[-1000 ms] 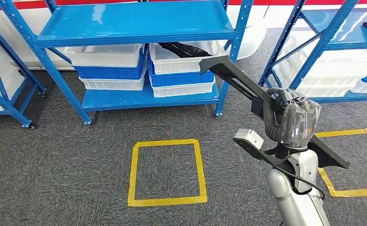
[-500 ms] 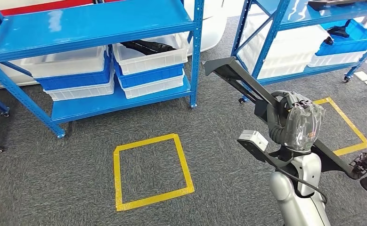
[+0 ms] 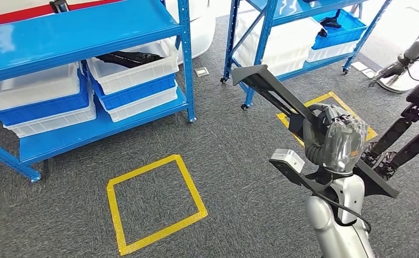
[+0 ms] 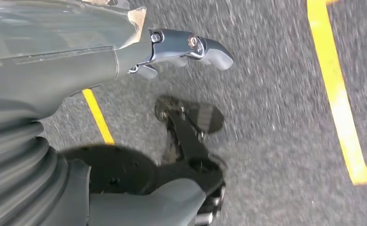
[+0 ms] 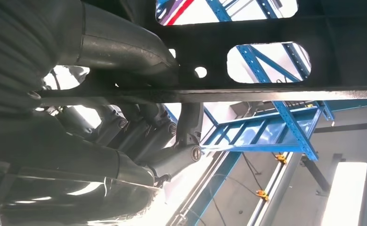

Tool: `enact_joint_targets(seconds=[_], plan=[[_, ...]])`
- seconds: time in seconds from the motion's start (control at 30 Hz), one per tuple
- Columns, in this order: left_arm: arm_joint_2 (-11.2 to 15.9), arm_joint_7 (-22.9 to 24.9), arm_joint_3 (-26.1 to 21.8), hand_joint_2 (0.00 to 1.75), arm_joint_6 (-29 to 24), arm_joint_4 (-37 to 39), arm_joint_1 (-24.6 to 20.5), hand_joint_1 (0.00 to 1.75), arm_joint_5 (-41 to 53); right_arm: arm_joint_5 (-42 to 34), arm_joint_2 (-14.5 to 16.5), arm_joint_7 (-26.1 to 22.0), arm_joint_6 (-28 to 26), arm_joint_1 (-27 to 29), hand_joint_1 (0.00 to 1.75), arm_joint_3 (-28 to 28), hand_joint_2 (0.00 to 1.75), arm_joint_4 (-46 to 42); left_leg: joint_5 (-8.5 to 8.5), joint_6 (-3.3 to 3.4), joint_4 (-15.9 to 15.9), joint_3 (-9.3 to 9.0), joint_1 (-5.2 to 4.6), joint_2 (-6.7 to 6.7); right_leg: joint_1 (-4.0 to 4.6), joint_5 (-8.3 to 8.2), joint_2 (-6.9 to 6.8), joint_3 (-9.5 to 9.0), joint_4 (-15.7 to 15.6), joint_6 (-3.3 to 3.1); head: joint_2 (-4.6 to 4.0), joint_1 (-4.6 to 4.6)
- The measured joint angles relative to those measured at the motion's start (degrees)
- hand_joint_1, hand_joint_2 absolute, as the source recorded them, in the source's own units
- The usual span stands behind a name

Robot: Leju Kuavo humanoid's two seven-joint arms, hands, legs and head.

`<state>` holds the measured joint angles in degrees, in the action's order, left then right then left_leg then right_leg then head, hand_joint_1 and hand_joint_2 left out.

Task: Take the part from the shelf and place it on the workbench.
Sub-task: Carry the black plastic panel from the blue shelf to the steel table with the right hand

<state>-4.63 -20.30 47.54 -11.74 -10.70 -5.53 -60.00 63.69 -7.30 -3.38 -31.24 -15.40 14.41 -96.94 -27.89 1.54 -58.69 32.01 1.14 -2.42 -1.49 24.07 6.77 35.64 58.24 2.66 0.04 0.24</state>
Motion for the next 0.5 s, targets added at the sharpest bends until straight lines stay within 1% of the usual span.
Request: enact_joint_targets(seconds=[0.03,0.07,0.1,0.13,0.17,0.2,0.23,0.27,0.3,0.33,0.37,0.4,0.43,0.47,0.5], plan=[[0.0,0.1,0.0,1.75,-0.1,0.0,-0.1,0.00,0.0,0.0,0.0,-0.1,0.0,0.0,1.75,0.0,1.75,-0.1,0.35,0.56,0.3,0.06,0.00,0.75,0.02,0.69,-1.27,0.80,1.3,0.07,0.00,0.19],[-0.1,0.2,0.0,1.75,-0.1,0.0,-0.1,0.00,-0.1,0.0,0.0,-0.2,0.0,0.0,1.75,0.0,1.75,-0.1,0.63,1.00,0.6,0.16,0.03,1.52,0.06,1.97,-2.96,2.07,3.8,-0.02,0.00,0.40],[-0.1,0.1,0.0,1.75,-0.2,0.0,-0.1,0.00,-0.1,0.1,0.0,-0.3,0.0,-0.1,1.75,0.0,1.75,-0.1,0.76,1.23,0.6,0.29,-0.12,2.25,0.15,3.72,-4.75,3.69,7.4,-0.17,0.00,0.59],[-0.1,0.1,0.0,1.75,-0.1,0.0,0.0,0.00,-0.2,0.1,0.0,-0.4,0.1,-0.1,1.75,0.0,1.75,-0.1,0.82,1.34,0.6,0.44,-0.25,3.09,0.18,5.43,-5.64,5.43,11.4,-0.21,0.00,0.76],[-0.1,0.0,0.0,1.75,-0.1,0.0,0.1,0.00,-0.4,0.2,0.0,-0.4,0.2,-0.1,1.75,0.1,1.75,-0.1,0.83,1.36,0.6,0.55,-0.38,3.92,0.19,6.58,-5.98,6.70,14.6,-0.09,0.01,0.74],[-0.1,-0.1,0.0,1.75,-0.1,0.0,0.1,0.00,-0.5,0.3,0.1,-0.5,0.3,-0.1,1.75,0.1,1.75,-0.1,0.84,1.38,0.6,0.64,-0.47,4.73,0.20,6.99,-6.13,7.02,16.0,0.14,0.01,0.74],[-0.1,-0.1,0.0,1.75,-0.1,0.0,0.1,0.00,-0.6,0.5,0.1,-0.5,0.4,-0.1,1.75,0.1,1.75,-0.1,0.85,1.38,0.6,0.67,-0.52,5.50,0.20,6.53,-6.33,6.13,15.0,0.48,0.01,0.76],[-0.1,-0.2,-0.1,1.75,-0.1,0.0,0.1,0.00,-0.7,0.6,0.1,-0.5,0.5,-0.1,1.75,0.1,1.75,0.0,0.84,1.36,0.6,0.64,-0.54,6.22,0.20,5.39,-6.83,4.06,11.7,0.82,0.01,0.74],[-0.2,-0.2,-0.1,1.75,0.0,0.0,0.1,0.00,-0.7,0.8,0.1,-0.5,0.6,-0.1,1.75,0.1,1.75,0.0,0.83,1.30,0.5,0.57,-0.60,6.86,0.27,4.18,-8.13,1.42,7.2,0.94,0.00,0.77],[-0.2,-0.2,-0.2,1.75,0.0,0.0,0.0,0.00,-0.8,1.0,0.1,-0.5,0.6,-0.1,1.75,0.1,1.75,0.0,0.77,1.15,0.5,0.52,-0.76,7.47,0.58,3.13,-9.36,-0.86,3.3,0.82,0.00,0.77],[-0.2,-0.3,-0.2,1.75,0.1,0.0,0.0,0.00,-0.8,1.1,0.0,-0.4,0.5,-0.1,1.75,0.1,1.75,0.0,0.73,0.93,0.5,0.46,-0.92,7.98,0.85,2.43,-10.20,-2.31,0.6,0.46,0.00,0.72],[-0.2,-0.3,-0.2,1.75,0.1,0.0,0.0,0.00,-0.8,1.1,0.0,-0.4,0.5,-0.1,1.75,0.1,1.75,0.0,0.69,0.68,0.5,0.40,-1.08,8.49,1.16,2.14,-10.61,-2.87,-0.7,-0.01,0.00,0.72],[-0.2,-0.4,-0.3,1.75,0.1,0.0,0.0,0.00,-0.8,1.2,-0.1,-0.4,0.4,0.0,1.75,0.1,1.75,0.0,0.69,0.38,0.5,0.34,-1.16,9.01,1.43,1.95,-10.04,-2.75,-0.7,-0.42,0.00,0.67],[-0.2,-0.5,-0.3,1.75,0.2,0.0,0.0,0.00,-0.8,1.2,-0.2,-0.4,0.4,0.1,1.75,0.0,1.75,0.0,0.66,0.09,0.6,0.30,-1.15,9.53,1.26,1.73,-9.32,-2.64,-0.8,-0.84,0.00,0.69],[-0.2,-0.6,-0.3,1.75,0.1,0.0,0.0,0.00,-0.8,1.2,-0.3,-0.3,0.3,0.2,1.75,0.0,1.75,0.0,0.35,-0.24,0.3,0.35,-1.01,9.31,1.00,1.51,-8.69,-2.66,-1.0,-1.20,0.00,0.67]])
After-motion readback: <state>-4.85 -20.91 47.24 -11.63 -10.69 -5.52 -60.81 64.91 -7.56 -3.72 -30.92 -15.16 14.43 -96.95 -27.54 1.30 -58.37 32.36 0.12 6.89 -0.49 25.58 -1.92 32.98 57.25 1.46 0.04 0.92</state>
